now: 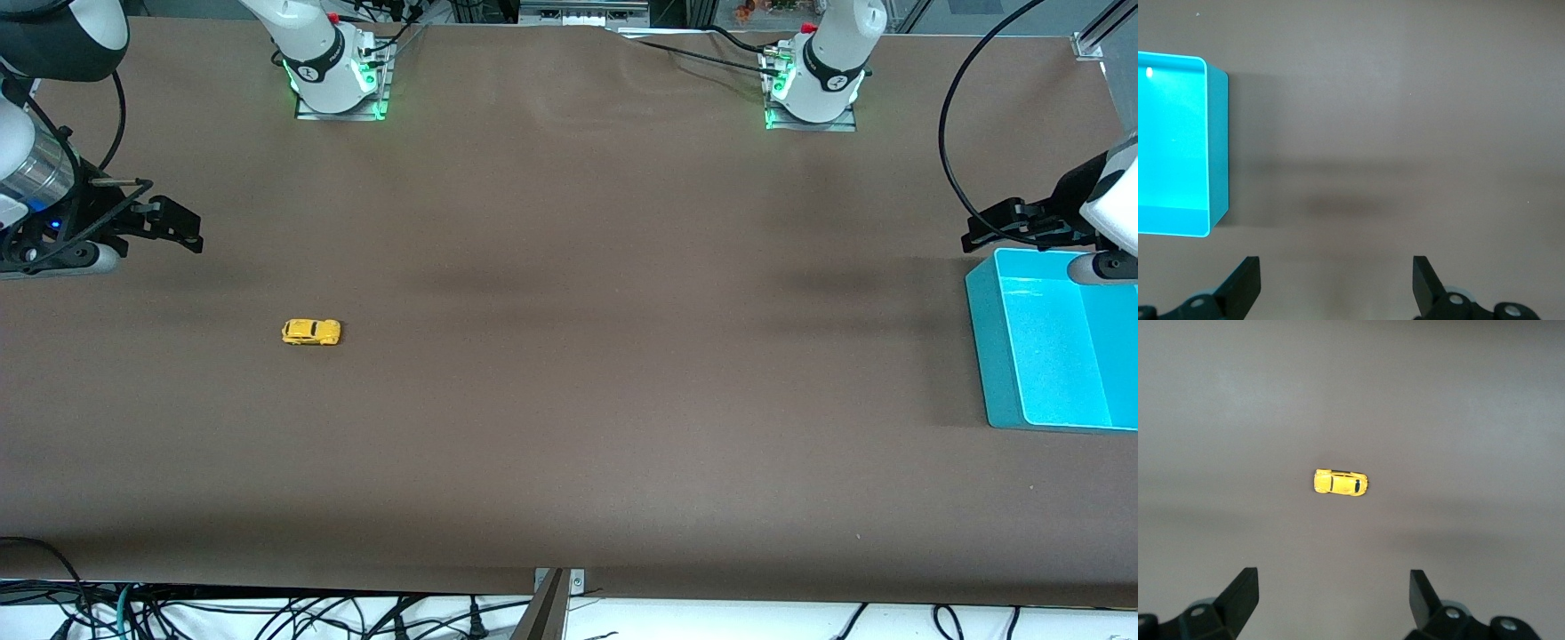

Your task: Wind and store yellow beetle car

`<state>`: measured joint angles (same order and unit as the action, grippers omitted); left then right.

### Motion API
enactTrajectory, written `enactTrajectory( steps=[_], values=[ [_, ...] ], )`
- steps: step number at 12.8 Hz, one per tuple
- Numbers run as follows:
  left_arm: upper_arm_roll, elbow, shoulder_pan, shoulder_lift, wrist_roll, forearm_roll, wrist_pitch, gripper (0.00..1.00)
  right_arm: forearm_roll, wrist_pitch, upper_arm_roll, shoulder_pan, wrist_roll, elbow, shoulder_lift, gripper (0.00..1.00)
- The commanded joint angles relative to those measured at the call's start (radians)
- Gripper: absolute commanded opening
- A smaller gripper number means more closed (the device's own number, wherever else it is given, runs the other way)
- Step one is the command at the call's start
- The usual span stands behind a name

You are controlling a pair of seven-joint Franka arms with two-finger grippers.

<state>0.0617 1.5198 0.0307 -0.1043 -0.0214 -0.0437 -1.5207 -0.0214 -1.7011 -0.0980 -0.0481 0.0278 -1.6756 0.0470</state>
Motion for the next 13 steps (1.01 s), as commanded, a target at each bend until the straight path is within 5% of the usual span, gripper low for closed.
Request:
enactTrajectory(
  steps=[1,13],
  values=[
    [-0.006,-0.021,-0.006,-0.011,-0.006,-0.008,0.004,1.00,0.005,0.032,-0.002,0.002,-0.014,0.005,-0.018,1.00],
    [-0.008,-0.021,-0.002,-0.011,-0.008,-0.008,0.004,1.00,0.020,0.032,-0.003,0.001,0.068,0.001,-0.018,1.00]
  ],
)
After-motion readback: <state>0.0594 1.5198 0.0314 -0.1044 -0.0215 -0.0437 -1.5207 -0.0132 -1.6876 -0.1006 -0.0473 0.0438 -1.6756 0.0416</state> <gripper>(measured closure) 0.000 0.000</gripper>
